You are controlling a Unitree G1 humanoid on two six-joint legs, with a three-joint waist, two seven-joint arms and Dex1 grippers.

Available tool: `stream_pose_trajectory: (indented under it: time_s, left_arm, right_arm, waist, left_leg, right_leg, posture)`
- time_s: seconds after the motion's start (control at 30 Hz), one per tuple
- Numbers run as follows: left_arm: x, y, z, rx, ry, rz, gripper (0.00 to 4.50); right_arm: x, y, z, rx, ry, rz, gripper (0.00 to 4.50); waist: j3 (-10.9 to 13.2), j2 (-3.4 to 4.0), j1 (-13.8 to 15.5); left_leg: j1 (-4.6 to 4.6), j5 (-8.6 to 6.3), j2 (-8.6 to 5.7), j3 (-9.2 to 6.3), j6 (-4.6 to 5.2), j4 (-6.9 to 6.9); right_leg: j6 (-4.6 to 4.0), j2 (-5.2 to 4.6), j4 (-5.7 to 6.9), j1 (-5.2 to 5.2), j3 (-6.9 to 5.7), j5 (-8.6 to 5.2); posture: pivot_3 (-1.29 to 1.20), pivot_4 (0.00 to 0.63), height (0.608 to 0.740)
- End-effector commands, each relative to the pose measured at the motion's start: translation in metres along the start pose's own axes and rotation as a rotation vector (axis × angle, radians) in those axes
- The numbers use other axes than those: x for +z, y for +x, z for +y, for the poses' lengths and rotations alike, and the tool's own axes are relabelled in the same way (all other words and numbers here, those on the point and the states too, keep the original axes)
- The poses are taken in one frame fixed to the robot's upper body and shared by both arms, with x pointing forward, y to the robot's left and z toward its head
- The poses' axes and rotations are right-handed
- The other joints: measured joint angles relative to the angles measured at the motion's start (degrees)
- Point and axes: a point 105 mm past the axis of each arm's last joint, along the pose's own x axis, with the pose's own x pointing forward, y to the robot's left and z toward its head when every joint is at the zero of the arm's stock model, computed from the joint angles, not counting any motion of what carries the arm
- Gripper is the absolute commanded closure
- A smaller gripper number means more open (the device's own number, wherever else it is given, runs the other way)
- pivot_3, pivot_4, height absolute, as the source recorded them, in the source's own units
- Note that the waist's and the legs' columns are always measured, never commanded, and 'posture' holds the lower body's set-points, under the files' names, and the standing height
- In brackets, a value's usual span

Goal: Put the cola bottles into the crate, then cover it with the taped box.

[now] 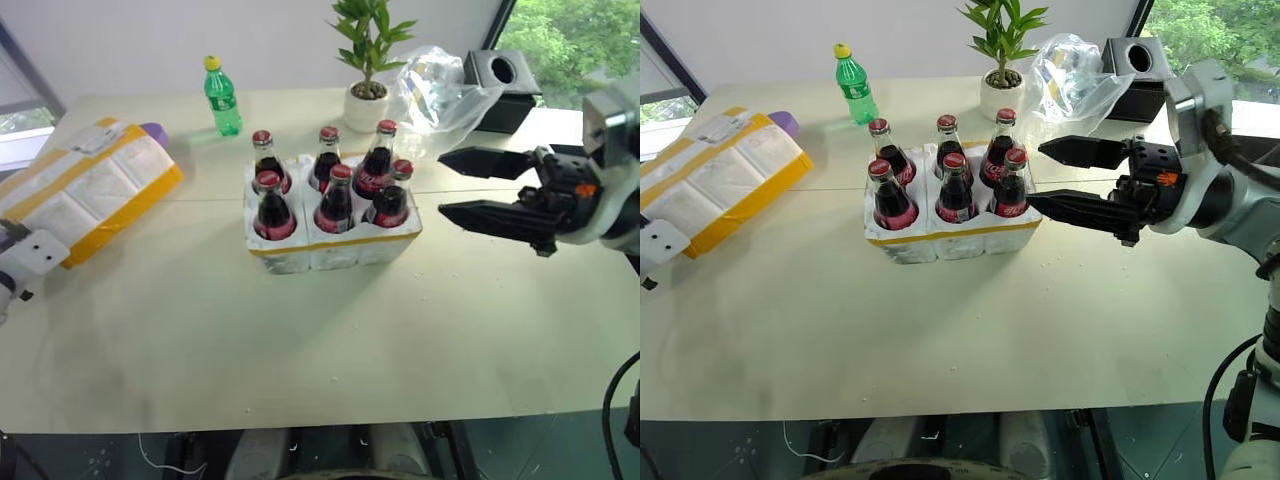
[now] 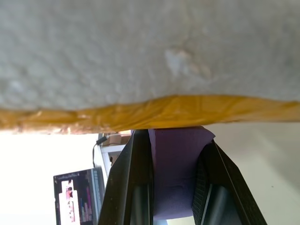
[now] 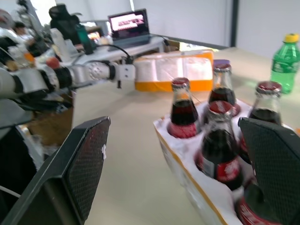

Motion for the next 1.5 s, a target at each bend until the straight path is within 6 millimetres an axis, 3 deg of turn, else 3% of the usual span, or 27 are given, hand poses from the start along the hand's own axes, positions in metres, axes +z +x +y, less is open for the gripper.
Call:
stream_pose_trajectory:
  time_s: [0.03, 0.17, 0.37, 0.53, 0.7, 0.93, 1.1, 1.33, 1.5]
  left_arm:
    - [0.006, -0.007, 0.041, 0.099, 0.026, -0.036, 4.06]
    - [0.057, -0.02, 0.102, 0.231, -0.005, -0.209, 4.06]
    - [0.147, -0.051, 0.146, 0.265, -0.084, -0.508, 4.06]
    - [0.214, -0.082, 0.13, 0.122, -0.062, -0.718, 4.06]
    - [0.265, -0.114, 0.103, -0.004, 0.046, -0.848, 4.06]
    - [0.307, -0.139, 0.094, -0.008, 0.171, -0.937, 4.06]
    - [0.309, -0.134, 0.08, 0.012, 0.364, -0.897, 4.06]
    - [0.308, -0.129, 0.064, 0.034, 0.501, -0.863, 4.06]
    - [0.3, -0.126, 0.045, 0.006, 0.539, -0.854, 1.68]
  right_arm:
    - [-0.002, -0.007, -0.008, -0.048, -0.008, 0.024, 0.0]
    - [-0.015, -0.016, -0.02, -0.103, -0.024, 0.094, 0.0]
    - [-0.021, -0.019, -0.028, -0.131, -0.021, 0.1, 0.0]
    - [-0.027, -0.02, -0.029, -0.14, -0.012, 0.109, 0.0]
    - [-0.035, -0.026, -0.031, -0.167, -0.003, 0.13, 0.0]
    - [-0.04, -0.028, -0.032, -0.194, 0.01, 0.118, 0.0]
    - [-0.04, -0.031, -0.032, -0.221, 0.016, 0.09, 0.0]
    - [-0.039, -0.029, -0.033, -0.252, 0.007, 0.069, 0.0]
    - [-0.038, -0.028, -0.034, -0.261, 0.011, 0.057, 0.0]
  waist:
    - [0.0, -0.07, 0.0]
    - [0.0, -0.21, 0.4]
    - [0.0, -0.21, 0.1]
    - [0.0, -0.19, -0.3]
    - [0.0, -0.2, 0.0]
    - [0.0, -0.21, 0.2]
    - [0.0, -0.2, 0.1]
    - [0.0, -0.2, 0.2]
    - [0.0, -0.2, 0.1]
  left_leg:
    - [0.0, 0.0, 0.02, 0.01, 0.0, 0.01]
    - [-0.04, 0.0, 0.04, 0.01, 0.0, 0.08]
    - [-0.17, -0.15, 0.04, 0.14, 0.23, 0.45]
    - [-0.16, -0.18, 0.05, 0.21, 0.28, 0.47]
    - [-0.16, -0.16, 0.1, 0.21, 0.27, 0.61]
    - [-0.13, -0.15, 0.14, 0.22, 0.28, 0.76]
    - [-0.09, -0.15, 0.14, 0.25, 0.28, 0.74]
    - [-0.09, -0.14, 0.15, 0.25, 0.29, 0.76]
    - [-0.08, -0.14, 0.16, 0.25, 0.29, 0.75]
  right_leg:
    - [0.0, 0.01, 0.02, -0.01, 0.0, 0.0]
    - [-0.01, 0.0, 0.02, 0.0, -0.01, 0.0]
    - [0.0, -0.03, 0.01, 0.05, -0.02, 0.01]
    - [0.06, 0.0, 0.04, 0.0, -0.03, 0.04]
    - [0.11, 0.1, 0.08, 0.05, -0.03, 0.08]
    - [0.2, 0.22, 0.08, 0.17, -0.03, 0.15]
    - [0.2, 0.25, 0.08, 0.19, -0.02, 0.15]
    - [0.2, 0.26, 0.07, 0.21, -0.02, 0.15]
    - [0.2, 0.26, 0.08, 0.21, -0.02, 0.15]
  posture:
    - [0.0, 0.15, 0.74]
    - [0.0, 0.15, 0.74]
    - [0.0, 0.15, 0.74]
    - [0.0, 0.15, 0.74]
    - [0.0, 0.15, 0.74]
    - [0.0, 0.15, 0.74]
    - [0.0, 0.15, 0.74]
    - [0.0, 0.15, 0.74]
    - [0.0, 0.15, 0.74]
